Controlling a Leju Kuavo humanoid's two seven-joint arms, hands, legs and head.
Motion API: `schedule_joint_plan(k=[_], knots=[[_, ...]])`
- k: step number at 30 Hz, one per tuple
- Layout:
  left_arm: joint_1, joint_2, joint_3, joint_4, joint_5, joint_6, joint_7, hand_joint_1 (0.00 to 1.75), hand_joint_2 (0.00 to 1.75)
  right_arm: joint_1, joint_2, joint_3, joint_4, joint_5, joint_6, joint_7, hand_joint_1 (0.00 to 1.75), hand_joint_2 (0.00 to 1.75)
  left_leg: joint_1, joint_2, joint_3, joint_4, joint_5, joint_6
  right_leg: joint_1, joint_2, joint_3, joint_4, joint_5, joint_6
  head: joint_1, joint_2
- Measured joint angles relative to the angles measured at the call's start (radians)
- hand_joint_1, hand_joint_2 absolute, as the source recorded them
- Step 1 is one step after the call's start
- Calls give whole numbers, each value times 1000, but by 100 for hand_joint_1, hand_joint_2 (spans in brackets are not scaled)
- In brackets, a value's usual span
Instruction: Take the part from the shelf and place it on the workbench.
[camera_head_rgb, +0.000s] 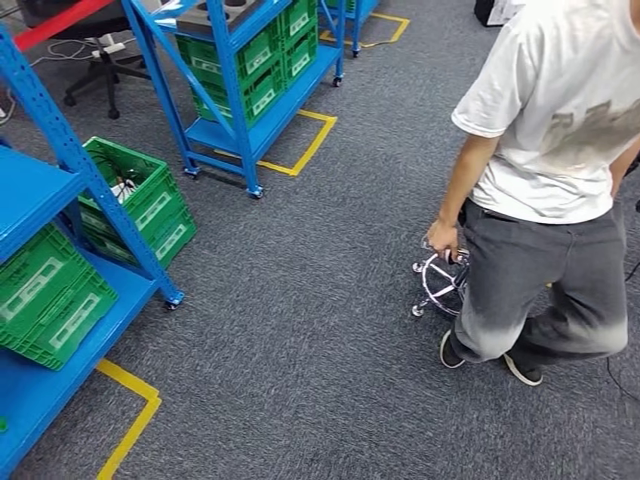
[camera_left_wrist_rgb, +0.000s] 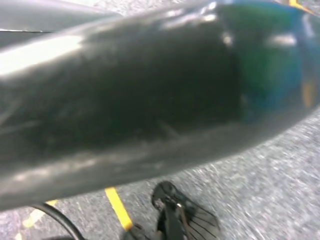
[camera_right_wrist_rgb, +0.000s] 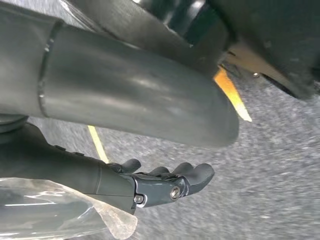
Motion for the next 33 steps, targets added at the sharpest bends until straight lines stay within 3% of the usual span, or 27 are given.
schedule_joint_plan(k=[1,3,5,6,8,10,12,13,14,16,18,20,21,23,25,26,32,33], knots=[[1,-1,-6,0,-16,7,6,0,0,0,1,2,1,2,3,1,0,0,0,-13,-1,3,-2,-4,-3,26,25,-61,25,-1,0,0],[4,-3,-15,0,-31,19,22,0,0,-1,2,4,2,7,6,2,0,0,1,-37,-7,7,-3,-16,-6,61,55,-122,36,-7,0,0],[9,-3,-16,0,-30,27,36,0,0,-3,3,7,3,11,9,2,0,0,5,-57,-13,4,1,-28,-4,50,63,-129,35,-20,-1,0],[11,-4,-16,0,-30,30,42,0,0,-3,4,8,3,11,11,1,0,0,5,-49,-16,8,-2,-34,-4,38,66,-132,37,-27,-2,0],[12,-4,-15,1,-30,32,48,0,0,-2,6,10,3,10,14,-1,0,0,4,-1,-40,63,-37,-44,-6,9,71,-139,39,-39,-9,0],[8,-4,-16,1,-31,33,50,0,0,1,6,10,3,9,17,-1,0,0,5,46,-97,187,-98,-53,-3,-25,75,-140,35,-47,-14,0],[8,-4,-16,2,-34,34,49,0,0,3,6,10,3,10,18,1,0,0,8,55,-139,275,-121,-58,-1,-57,78,-140,30,-50,-14,0],[9,-4,-15,3,-38,35,49,0,0,2,6,10,3,10,18,2,0,0,9,57,-135,268,-105,-58,0,-70,81,-140,27,-51,-14,0],[11,-4,-16,4,-45,37,48,0,0,1,6,10,3,11,19,3,0,0,9,62,-114,224,-72,-56,0,-82,85,-140,25,-50,-14,0],[10,-2,-19,8,-64,42,43,0,0,0,6,13,4,28,16,10,0,0,3,99,-50,94,-10,-47,3,-104,93,-139,17,-44,-14,0],[5,4,-26,18,-76,45,36,0,0,0,5,33,4,81,12,27,0,0,-6,131,-16,19,5,-36,8,-124,97,-139,9,-33,-14,0],[3,11,-31,32,-79,51,31,0,0,-3,5,68,4,137,8,41,0,0,-9,123,-14,7,-1,-27,10,-145,105,-142,5,-22,-13,0],[4,14,-32,39,-79,54,31,0,0,-4,5,85,4,152,8,45,0,0,-7,113,-12,2,1,-22,9,-145,108,-142,1,-17,-13,0],[4,19,-32,48,-78,58,30,0,0,-5,5,106,4,157,7,47,0,0,-1,93,-6,-10,7,-11,6,-101,92,-100,-29,-8,-9,0],[0,21,-32,55,-71,60,29,0,0,-2,5,114,4,145,7,47,0,0,3,74,-4,-13,9,-4,3,-47,38,3,-79,-2,-3,0],[-2,21,-32,57,-68,60,29,0,0,-1,5,115,4,138,8,46,0,0,3,69,-5,-13,9,-2,3,-37,16,45,-97,-1,-3,0],[-4,22,-31,64,-56,61,29,0,0,2,5,116,4,124,11,41,0,0,3,53,-4,-13,8,-1,3,-30,-28,120,-117,2,-2,0],[-4,22,-30,67,-50,62,30,0,0,5,4,115,4,121,15,39,0,0,4,37,-3,-12,7,-2,2,-28,-29,103,-91,3,-2,0]])
